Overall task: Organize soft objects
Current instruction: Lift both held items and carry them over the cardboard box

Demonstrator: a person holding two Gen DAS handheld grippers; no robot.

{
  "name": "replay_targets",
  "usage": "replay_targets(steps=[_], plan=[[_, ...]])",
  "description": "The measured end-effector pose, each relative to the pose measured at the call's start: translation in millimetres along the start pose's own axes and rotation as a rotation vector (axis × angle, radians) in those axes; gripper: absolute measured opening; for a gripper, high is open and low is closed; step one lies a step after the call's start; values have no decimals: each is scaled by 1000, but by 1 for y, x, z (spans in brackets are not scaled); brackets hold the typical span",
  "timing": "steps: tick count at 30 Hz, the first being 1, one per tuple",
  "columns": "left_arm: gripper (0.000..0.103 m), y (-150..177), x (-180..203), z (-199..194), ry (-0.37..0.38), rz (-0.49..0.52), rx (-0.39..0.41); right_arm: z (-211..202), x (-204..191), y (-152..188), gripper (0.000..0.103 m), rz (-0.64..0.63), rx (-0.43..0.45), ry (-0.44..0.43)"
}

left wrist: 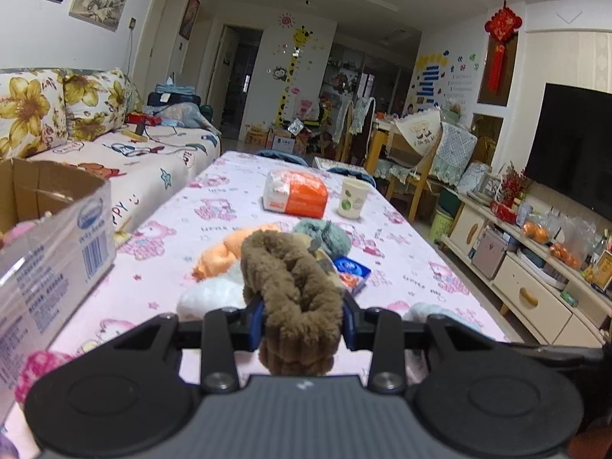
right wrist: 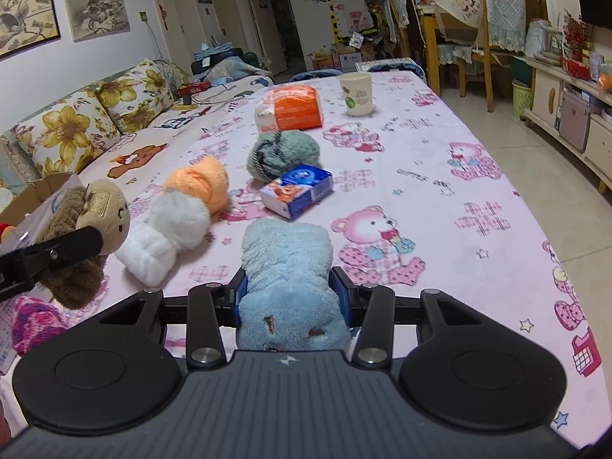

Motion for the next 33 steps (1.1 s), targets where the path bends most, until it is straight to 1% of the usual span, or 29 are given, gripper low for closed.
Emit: replay_targets(steps=[5,11,17,29,33], plan=[[37,-6,-11,-3,-7,-26,17,-1,-18,-3,54,-37,16,-15],[37,-16,-26,-7,-41,-37,50,1,-41,-7,54,-79,22,-39],[37,-23,-43,-8,-67,-75,69,6,-56,-19,54,-91,37,-63],[37,-30,-69,-13,-110,-151,85,15,-93,-28,54,-167,40,-123],[37,-34,-78,-18,-148,-165,118,18,-105,-31,55,-176,41,-149]])
Point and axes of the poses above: each gripper's, at about its wrist camera, not at the fingertips, and z roughly the way its jaws point, x to its right, y to its underside, the point moved 5 cm from there along z, roughly the way its jaws point, and after that the axes turned 6 degrees about z, right-handed, at the moved point
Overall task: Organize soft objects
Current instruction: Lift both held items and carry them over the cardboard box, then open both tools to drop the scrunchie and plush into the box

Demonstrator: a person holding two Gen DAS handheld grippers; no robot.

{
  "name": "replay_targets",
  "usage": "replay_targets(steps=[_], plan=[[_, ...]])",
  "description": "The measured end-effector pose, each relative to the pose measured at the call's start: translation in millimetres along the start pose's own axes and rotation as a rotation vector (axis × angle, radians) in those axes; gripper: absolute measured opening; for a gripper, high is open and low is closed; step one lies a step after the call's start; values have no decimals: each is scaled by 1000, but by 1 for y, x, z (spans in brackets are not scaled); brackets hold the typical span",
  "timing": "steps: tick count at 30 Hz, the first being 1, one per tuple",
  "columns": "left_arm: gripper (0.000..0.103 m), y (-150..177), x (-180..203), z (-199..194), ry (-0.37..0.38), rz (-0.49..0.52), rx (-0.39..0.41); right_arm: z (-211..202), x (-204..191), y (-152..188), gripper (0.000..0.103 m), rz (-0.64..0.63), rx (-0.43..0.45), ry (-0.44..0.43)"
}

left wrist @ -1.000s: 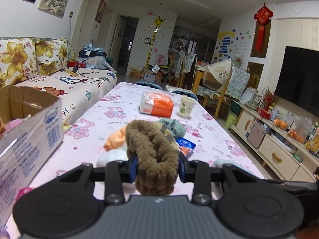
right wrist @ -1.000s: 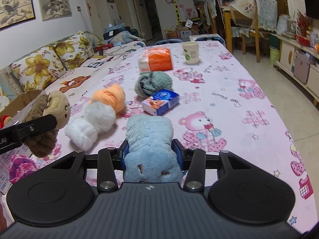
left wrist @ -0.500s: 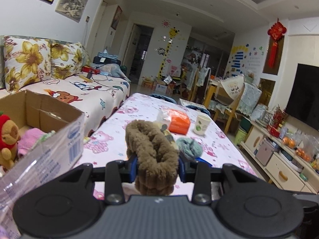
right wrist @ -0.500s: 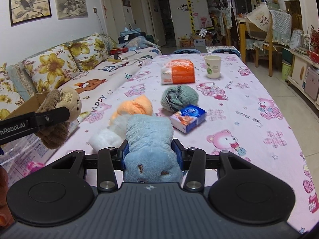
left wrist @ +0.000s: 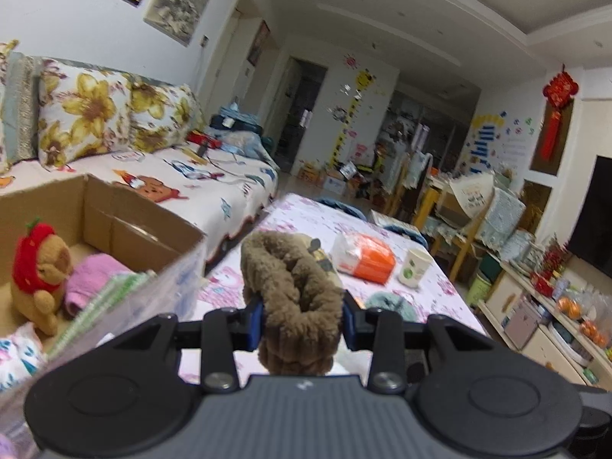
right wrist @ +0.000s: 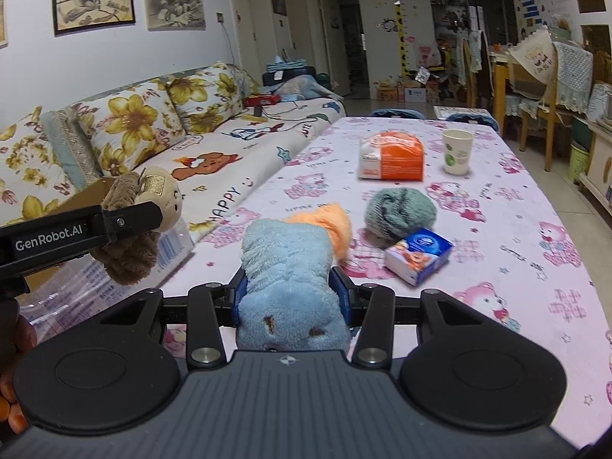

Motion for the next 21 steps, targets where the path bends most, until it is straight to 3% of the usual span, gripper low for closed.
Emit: replay_targets(steps=[9,16,21], plan=[[38,-14,-36,-13,-124,-92,90,18,-39,-15,55,-55,17,-100],[40,-22,-83,-28,-347,-217,165,42,-77,-25,55,-39,7,-216],[41,-22,-123,-36,-491,-311,172,53,-107,-25,55,-50,0,-294]])
Point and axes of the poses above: each gripper's, at about its wrist camera, not at the fingertips, and z roughly the way its jaws point, x to its right, y to its underside, the point moved 5 cm from there along z, roughly the way its jaws point, and after that the axes turned 6 degrees about z, right-handed, at the moved point
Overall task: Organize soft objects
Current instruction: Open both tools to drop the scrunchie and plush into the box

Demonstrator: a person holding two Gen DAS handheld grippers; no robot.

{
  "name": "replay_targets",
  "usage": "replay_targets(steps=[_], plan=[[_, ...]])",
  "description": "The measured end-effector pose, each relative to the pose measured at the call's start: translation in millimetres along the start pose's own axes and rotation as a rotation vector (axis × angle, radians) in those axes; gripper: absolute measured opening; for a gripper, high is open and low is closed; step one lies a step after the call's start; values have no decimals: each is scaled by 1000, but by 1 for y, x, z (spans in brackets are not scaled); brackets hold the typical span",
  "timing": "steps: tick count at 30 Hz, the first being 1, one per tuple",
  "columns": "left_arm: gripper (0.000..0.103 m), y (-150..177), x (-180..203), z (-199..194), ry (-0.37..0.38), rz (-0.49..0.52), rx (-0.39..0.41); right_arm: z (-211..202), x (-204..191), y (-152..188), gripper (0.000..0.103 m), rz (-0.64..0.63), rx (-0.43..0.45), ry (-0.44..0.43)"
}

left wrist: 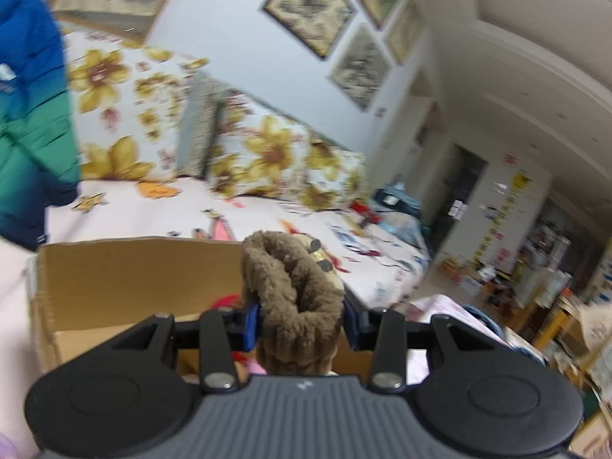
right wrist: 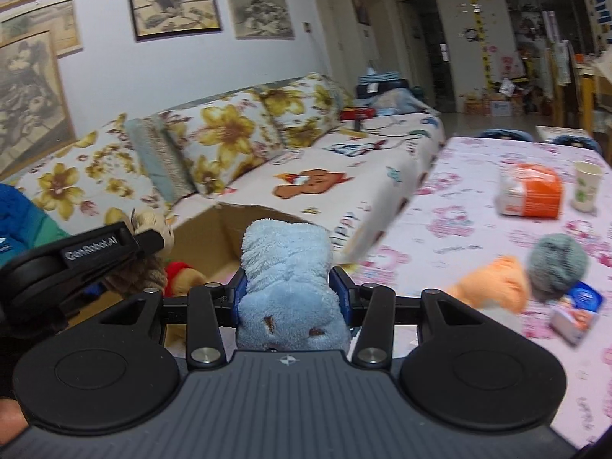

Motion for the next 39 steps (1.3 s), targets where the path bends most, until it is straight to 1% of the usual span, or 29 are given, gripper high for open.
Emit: replay_targets(steps=[5,8,10,11,13,14,15,16,17,19,20,22,27,30,33,35,37,39], plan=[[41,-7,-29,11,-93,-72,-25,12,-22,1,55,-6,-18,-68],[43,-8,-43,21,-158,-98,-47,15,-26,1,56,-2,-35,-101],[44,-6,-54,24,-184,-130,-63,19,-30,3,57,-12,-37,-105],[44,-7,-59,27,-198,-143,-68,21,-32,4,59,-16,-41,-107],[45,-7,-62,26,-208,-155,-68,25,-35,6,60,-17,-56,-122],[51,-7,-63,26,-212,-156,-67,26,-37,7,62,-18,-57,-127],[54,-7,-63,25,-220,-155,-62,25,-38,7,69,-20,-58,-134],[58,-7,-63,23,-231,-160,-51,26,-39,7,85,-18,-67,-149],[63,-7,-63,21,-237,-166,-40,25,-38,7,94,-6,-67,-142],[68,-8,-61,22,-233,-147,-36,22,-32,4,95,18,-64,-139],[73,-8,-59,22,-230,-136,-36,17,-29,3,101,29,-59,-141],[78,-8,-55,20,-234,-121,-21,8,-20,0,101,47,-35,-122],[79,-9,-42,15,-215,-60,9,-18,6,-6,101,105,15,-64],[79,-9,-32,14,-189,-23,17,-35,25,-6,102,142,42,-30],[84,-7,-23,13,-167,16,13,-47,42,-1,102,149,52,14],[96,-5,-17,13,-153,34,9,-54,53,2,102,157,54,36],[99,-3,-11,13,-126,52,-3,-59,62,6,102,167,54,57],[99,-1,-4,12,-112,76,-3,-64,71,11,102,175,53,78]])
Point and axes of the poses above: each gripper's, at about its wrist camera, not at the fingertips, and z roughly the way its jaws point, x to its right, y to its underside, the point moved 5 cm from there along z, roughly the way its jaws point, and after that the axes turned 6 degrees about z, right-handed, at the moved point
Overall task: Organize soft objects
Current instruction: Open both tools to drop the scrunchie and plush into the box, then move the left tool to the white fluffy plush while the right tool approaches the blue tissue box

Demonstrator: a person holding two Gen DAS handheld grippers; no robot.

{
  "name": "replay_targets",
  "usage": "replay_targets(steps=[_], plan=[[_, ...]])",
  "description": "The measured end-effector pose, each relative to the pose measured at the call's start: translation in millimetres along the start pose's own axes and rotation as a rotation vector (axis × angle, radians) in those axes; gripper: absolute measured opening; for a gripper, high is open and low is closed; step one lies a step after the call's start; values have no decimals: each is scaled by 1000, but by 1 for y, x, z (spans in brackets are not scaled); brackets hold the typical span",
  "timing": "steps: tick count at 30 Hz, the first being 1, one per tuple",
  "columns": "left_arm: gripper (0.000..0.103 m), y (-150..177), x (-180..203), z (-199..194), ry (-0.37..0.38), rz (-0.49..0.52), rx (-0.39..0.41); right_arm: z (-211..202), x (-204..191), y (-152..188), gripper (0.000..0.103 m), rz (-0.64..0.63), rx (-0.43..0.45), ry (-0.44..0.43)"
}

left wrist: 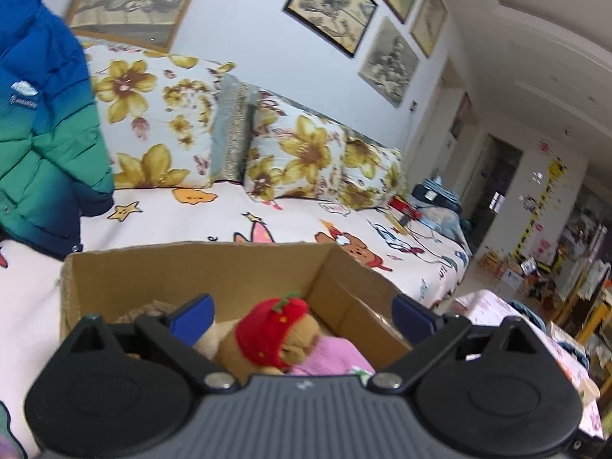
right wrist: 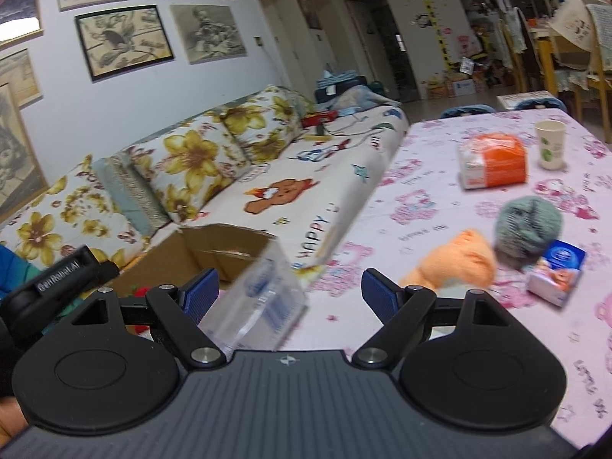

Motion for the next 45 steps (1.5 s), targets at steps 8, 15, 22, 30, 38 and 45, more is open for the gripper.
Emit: replay_targets(steps=[8,15,22,30,38,45], plan=[[102,9,31,-7,78,99,12,-10,28,11,102,14,-11,78],[102,19,56,-13,145,184,16,-19,41,10,102,11,-4,125],[102,31,79,-17,232,268,0,-21,54,9,102,23,-2,173],[102,51,107,-20,326,369,-39,-27,78,8,102,75,26,233],[102,73,130,-19,397,436,-93,-19,107,5,102,134,31,292],[102,101,147,-15,470,465,-192,-10,124,3,103,175,26,320]])
Point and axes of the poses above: each gripper's, at about its wrist camera, not at the fingertips, and z roughly the way its jaws point, x to its right, y to its underside, the point moved 5 cm from there along z, roughly the way its jaws point, and after that the axes turned 6 degrees about z, right-handed, at the moved point
